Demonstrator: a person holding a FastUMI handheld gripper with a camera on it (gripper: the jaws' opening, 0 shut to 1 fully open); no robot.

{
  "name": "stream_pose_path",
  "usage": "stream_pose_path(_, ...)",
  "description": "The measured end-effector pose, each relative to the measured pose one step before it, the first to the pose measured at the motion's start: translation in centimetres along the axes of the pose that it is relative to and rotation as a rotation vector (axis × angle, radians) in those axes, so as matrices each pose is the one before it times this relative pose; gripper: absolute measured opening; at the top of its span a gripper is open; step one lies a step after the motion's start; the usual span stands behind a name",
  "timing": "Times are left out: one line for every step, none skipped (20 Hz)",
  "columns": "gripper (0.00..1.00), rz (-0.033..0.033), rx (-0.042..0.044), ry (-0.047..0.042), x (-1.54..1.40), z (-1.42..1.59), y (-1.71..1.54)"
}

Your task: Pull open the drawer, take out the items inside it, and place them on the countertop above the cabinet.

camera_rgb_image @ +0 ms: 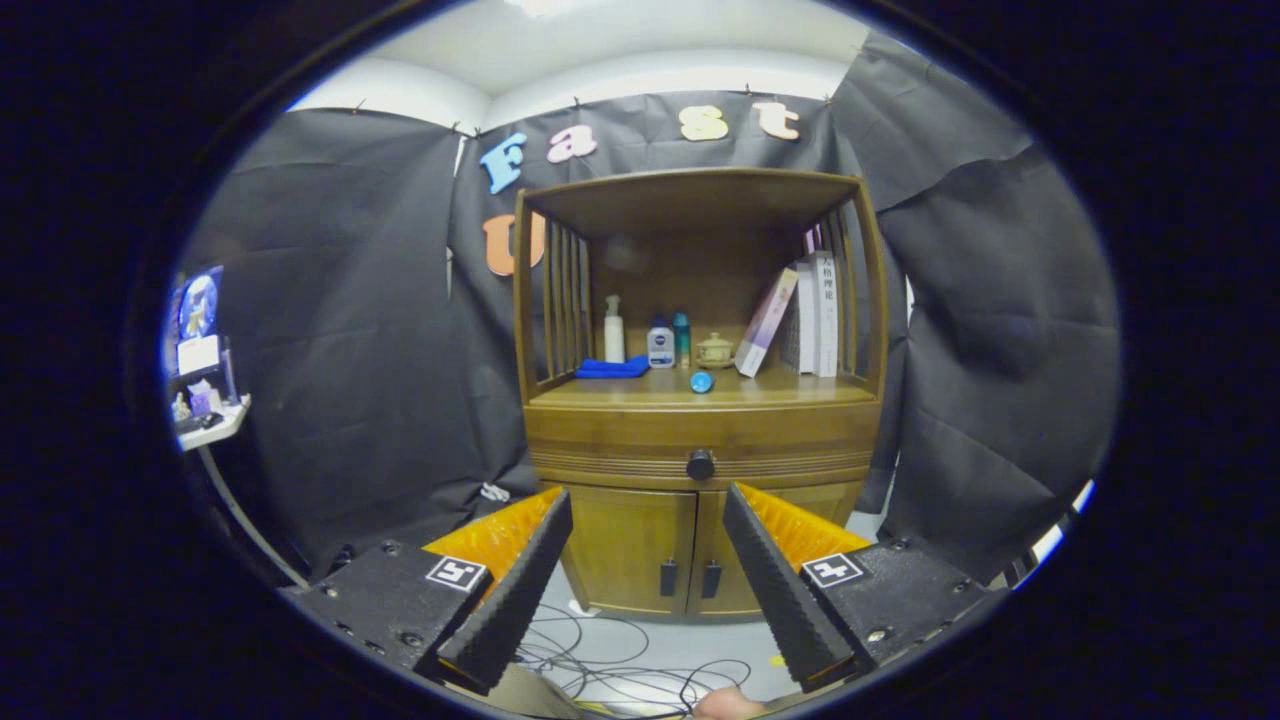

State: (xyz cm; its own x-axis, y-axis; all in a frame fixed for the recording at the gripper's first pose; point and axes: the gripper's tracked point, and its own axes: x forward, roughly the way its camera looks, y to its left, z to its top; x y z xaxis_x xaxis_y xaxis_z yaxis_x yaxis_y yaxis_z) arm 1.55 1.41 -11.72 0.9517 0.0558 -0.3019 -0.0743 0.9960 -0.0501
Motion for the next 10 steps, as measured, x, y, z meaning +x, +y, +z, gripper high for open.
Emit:
stream_pose_path(1.0,0.0044,0.00214,-0.01383,-1.121,0.418,-0.157)
stream_pose_path(1.0,-0.00012,-0.00369,-0.02004,-1.238,0.606,-0.169)
stream_pose_path(1.0,-0.00118,-0.00591,-0.01707,-0.957,0.496,-0.238)
stream_pose_path(1.0,-0.00022,-0.00889,-0.01852,-0.873,0.556,-0.068)
stream_pose_path(1.0,0.00403,-0.00832,-0.0176,-0.905,0.403,0.017)
stream_pose_path(1.0,0.00586,-0.00207,-0.01323,-0.809,0.403,0.222)
stream_pose_path(1.0,0.00612,0.00203,-0.01342,-0.701,0.316,0.061)
stream_pose_path(1.0,0.00205,0.00374,-0.01193,-0.556,0.335,0.162)
stream_pose_path(1.0,0.00168,-0.0011,-0.01755,-0.595,0.497,0.051)
stream_pose_path(1.0,-0.00211,-0.00966,-0.02222,-0.615,0.622,0.001)
